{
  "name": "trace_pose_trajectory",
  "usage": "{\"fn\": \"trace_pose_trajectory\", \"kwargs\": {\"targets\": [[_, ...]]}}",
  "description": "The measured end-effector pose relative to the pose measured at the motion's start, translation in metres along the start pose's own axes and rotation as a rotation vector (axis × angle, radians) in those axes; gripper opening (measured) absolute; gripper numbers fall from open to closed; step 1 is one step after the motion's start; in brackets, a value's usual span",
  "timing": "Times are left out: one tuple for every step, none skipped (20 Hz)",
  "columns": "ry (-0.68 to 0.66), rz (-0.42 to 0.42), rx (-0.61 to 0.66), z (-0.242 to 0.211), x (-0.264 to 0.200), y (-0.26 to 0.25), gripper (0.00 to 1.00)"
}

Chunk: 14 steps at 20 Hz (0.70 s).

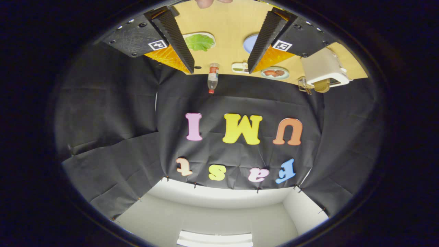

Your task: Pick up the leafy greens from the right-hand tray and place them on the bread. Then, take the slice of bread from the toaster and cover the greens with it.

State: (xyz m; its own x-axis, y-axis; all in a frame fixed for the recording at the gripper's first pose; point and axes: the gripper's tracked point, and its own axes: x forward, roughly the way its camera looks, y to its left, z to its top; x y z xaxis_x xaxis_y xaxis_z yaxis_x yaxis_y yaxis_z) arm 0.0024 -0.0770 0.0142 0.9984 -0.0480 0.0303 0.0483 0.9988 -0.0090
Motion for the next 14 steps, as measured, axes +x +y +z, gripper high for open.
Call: {"fn": "trace_pose_trajectory", "kwargs": {"targets": [[0.019,0.003,0.011,-0.005,0.005,-0.009,0.95],[0.036,0.007,0.029,-0.009,0.009,-0.02,0.95],[0.047,0.002,0.044,-0.012,0.014,-0.034,0.95],[0.06,-0.008,0.051,-0.015,0.021,-0.048,0.95],[0.073,-0.014,0.053,-0.023,0.028,-0.06,0.95],[0.089,-0.015,0.056,-0.029,0.035,-0.071,0.95],[0.108,-0.017,0.06,-0.036,0.043,-0.081,0.95],[0.124,-0.012,0.064,-0.041,0.05,-0.09,0.95],[0.14,-0.005,0.068,-0.046,0.058,-0.098,0.95],[0.158,0.006,0.077,-0.052,0.068,-0.106,0.95],[0.187,0.024,0.105,-0.062,0.076,-0.112,0.96],[0.221,0.043,0.15,-0.071,0.086,-0.116,0.96],[0.263,0.052,0.193,-0.084,0.096,-0.124,0.95],[0.303,0.062,0.232,-0.097,0.105,-0.128,0.95]]}}
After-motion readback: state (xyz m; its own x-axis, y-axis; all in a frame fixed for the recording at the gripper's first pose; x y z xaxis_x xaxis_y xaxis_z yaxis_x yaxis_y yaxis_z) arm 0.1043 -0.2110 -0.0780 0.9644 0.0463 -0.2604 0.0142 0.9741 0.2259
